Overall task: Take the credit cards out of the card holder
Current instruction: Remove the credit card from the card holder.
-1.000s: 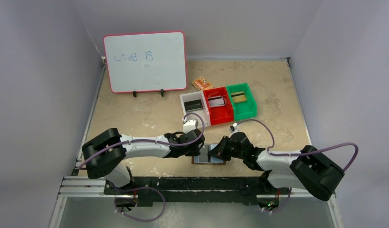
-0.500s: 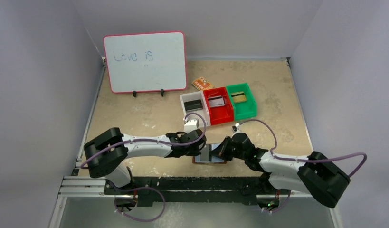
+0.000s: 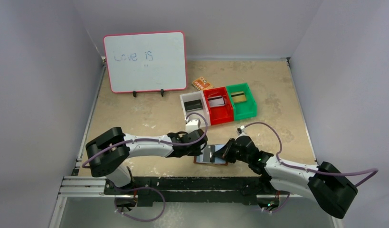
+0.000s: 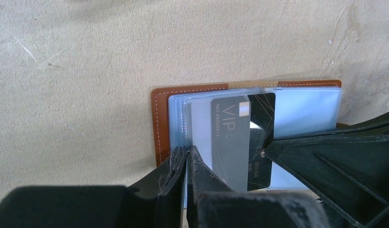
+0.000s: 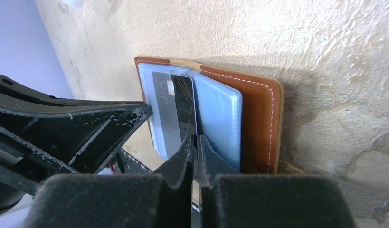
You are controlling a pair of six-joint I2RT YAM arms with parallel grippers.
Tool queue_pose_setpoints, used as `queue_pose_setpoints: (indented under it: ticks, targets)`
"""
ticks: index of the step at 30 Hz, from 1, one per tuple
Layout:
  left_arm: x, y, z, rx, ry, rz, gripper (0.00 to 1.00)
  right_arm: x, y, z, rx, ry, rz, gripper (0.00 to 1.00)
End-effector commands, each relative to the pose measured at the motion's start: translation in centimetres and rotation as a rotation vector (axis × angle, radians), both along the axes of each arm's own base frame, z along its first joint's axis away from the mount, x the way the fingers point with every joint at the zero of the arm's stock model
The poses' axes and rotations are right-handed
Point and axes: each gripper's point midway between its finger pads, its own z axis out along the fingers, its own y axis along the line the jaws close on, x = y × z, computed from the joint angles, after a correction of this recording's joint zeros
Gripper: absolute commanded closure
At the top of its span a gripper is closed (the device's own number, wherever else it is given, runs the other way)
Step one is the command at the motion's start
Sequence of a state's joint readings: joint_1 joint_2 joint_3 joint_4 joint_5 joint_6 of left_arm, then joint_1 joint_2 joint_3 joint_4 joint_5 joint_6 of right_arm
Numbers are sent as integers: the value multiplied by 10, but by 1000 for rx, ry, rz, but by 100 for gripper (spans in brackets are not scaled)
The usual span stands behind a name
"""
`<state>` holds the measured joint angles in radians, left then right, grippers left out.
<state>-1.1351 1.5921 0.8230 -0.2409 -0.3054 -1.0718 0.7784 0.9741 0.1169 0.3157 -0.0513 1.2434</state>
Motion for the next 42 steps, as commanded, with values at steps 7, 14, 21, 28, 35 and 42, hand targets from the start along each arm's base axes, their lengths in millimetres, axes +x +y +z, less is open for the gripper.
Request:
queue_pose_setpoints:
  ticks: [7, 14, 21, 28, 35, 42]
  targets:
    - [-3, 4, 8, 37, -12, -37, 88, 5, 6, 5, 48, -21, -12, 75]
    - [1, -3, 16, 42, -24, -52, 86, 7, 10, 2, 40, -10, -5, 71]
    - [18, 1, 51, 25, -112, 16, 82, 8, -1, -8, -17, 19, -53, 100]
    - [20, -24, 77, -127, -137, 1, 78, 9, -6, -8, -29, 19, -71, 100]
    - [6, -47, 37, -192, -26, -35, 78, 9, -6, -9, -30, 21, -73, 100]
    - [5, -30, 11, -105, -10, 4, 79, 8, -6, -9, -31, 21, -71, 100]
